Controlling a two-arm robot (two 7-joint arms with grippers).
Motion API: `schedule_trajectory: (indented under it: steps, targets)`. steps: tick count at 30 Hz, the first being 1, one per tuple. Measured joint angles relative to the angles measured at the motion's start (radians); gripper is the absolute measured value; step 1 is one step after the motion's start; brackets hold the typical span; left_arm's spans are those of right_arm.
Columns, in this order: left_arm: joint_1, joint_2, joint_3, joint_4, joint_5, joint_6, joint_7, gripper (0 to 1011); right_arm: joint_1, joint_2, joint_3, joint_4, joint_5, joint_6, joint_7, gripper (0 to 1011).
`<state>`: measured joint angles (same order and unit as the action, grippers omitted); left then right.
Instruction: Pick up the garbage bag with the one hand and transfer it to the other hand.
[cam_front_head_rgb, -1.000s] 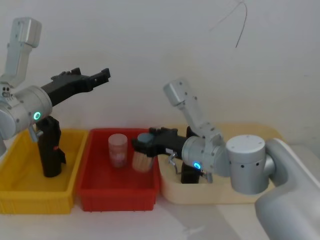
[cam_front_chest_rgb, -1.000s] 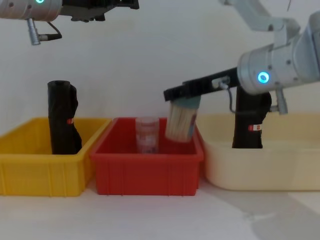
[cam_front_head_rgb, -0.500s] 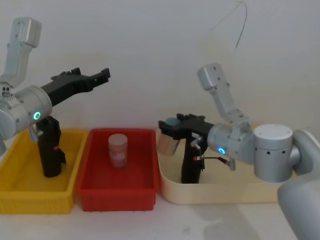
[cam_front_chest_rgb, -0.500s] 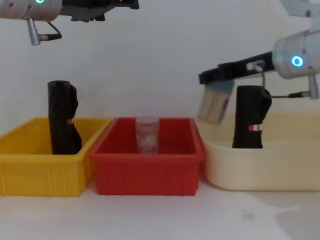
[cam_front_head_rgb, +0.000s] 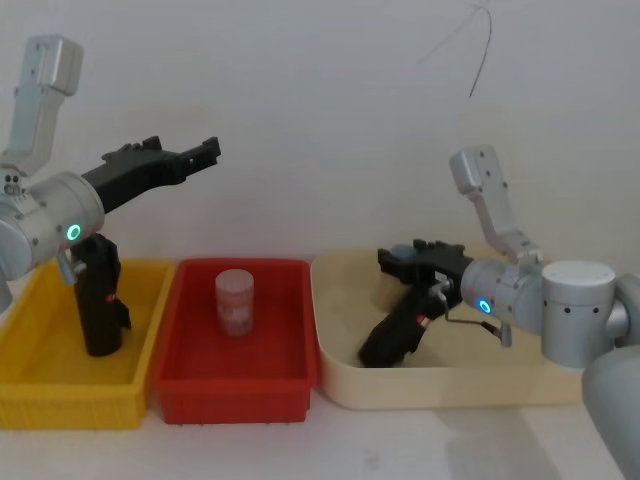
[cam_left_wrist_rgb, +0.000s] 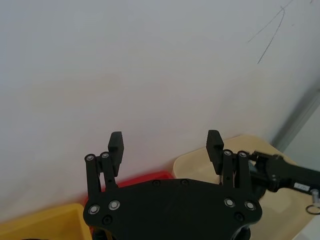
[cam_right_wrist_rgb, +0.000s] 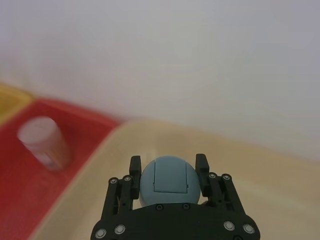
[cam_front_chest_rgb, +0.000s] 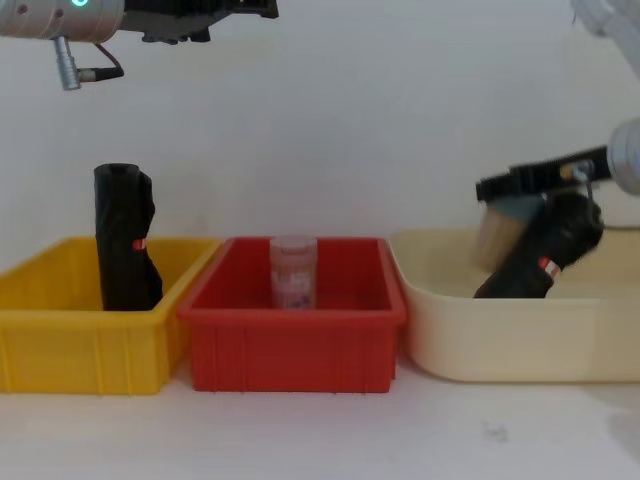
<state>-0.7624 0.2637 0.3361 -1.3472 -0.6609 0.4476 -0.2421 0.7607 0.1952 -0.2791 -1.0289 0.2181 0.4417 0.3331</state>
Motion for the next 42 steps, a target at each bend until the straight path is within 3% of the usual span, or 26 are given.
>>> schedule_trajectory:
  steps: [6,17,20,33,42]
  targets:
    - [0.0,0.0,0.0,0.0,0.0,0.0,0.0,1002,0.01,0.001,0.01,0.05,-0.003,-0.024,-0.007,645]
    - [0.0,0.0,0.0,0.0,0.0,0.0,0.0,1001,-0.003,-0.001,0.028,0.042,0.002,-0.05,-0.01,918]
    - [0.0,0.0,0.0,0.0,0.0,0.0,0.0,1001,-0.024,-0.004,0.037,0.008,0.015,-0.059,-0.007,1001]
    - [0.0,0.0,0.0,0.0,0.0,0.0,0.0,1001,-0.152,-0.022,0.084,-0.217,0.087,-0.121,0.001,1000]
    - [0.0,0.002,0.001,0.0,-0.002,0.003,-0.002,1002,-0.293,-0.041,0.092,-0.412,0.104,-0.206,-0.019,999]
